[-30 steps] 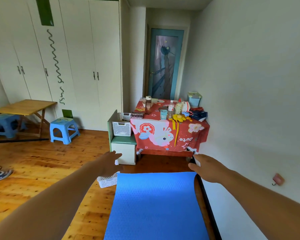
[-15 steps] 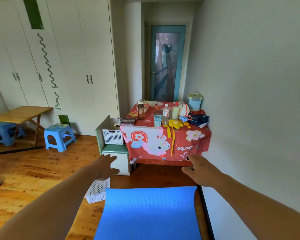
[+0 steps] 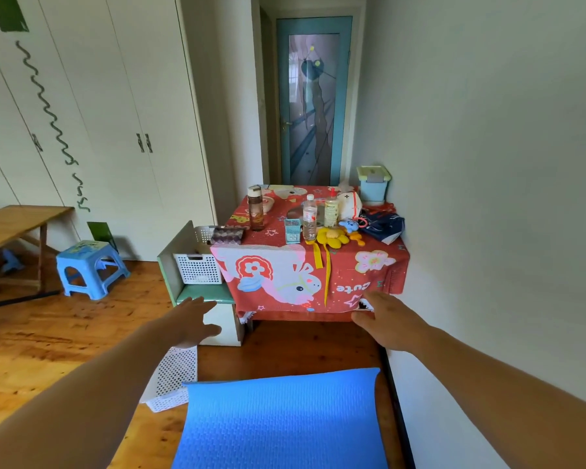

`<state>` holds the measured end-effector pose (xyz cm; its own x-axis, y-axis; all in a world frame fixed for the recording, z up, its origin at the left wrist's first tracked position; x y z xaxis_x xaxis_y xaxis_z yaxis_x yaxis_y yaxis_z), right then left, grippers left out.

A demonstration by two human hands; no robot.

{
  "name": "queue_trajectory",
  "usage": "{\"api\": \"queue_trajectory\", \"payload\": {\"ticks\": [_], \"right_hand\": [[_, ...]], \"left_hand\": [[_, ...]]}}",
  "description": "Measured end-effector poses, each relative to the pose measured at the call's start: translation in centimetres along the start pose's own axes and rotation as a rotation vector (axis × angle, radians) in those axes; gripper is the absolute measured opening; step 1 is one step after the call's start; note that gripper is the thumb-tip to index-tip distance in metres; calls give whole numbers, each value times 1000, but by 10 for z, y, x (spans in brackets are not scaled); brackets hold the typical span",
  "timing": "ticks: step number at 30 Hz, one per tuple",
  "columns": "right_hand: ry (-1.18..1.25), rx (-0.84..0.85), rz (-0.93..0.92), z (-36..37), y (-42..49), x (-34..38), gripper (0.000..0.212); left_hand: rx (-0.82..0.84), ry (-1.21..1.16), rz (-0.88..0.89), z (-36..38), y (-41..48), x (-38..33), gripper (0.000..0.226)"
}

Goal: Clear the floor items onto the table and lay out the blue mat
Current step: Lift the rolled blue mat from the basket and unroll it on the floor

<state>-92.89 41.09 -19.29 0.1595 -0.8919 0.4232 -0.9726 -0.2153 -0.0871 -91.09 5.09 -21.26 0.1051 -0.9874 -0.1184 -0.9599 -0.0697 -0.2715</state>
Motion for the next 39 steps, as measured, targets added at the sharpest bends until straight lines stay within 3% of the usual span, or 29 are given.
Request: {"api": "queue_trajectory", "payload": {"ticks": [12,25,39], "right_hand": [[-121,1,80,-11,158,-7,70],[-124,5,-26,-23,293,-13,72],[-122,147,-17,50,387,-60,75]], "left_hand": [[-32,-26,-5,-33,151,48,72],[-45,-28,27,-64,276,8,74],[29,-46,8,-4,372,-15,72]]}}
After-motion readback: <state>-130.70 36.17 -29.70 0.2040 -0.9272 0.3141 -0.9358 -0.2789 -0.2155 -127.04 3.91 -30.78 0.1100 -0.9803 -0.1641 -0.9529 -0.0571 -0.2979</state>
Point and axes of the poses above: each hand's wrist, its own y-axis towards the middle knuckle, its own z-axis out of the palm, x = y × z, the point moved 10 cm from there along y, towards the middle knuckle, and after that the axes turned 1 degree about y, right-handed, at the moved point
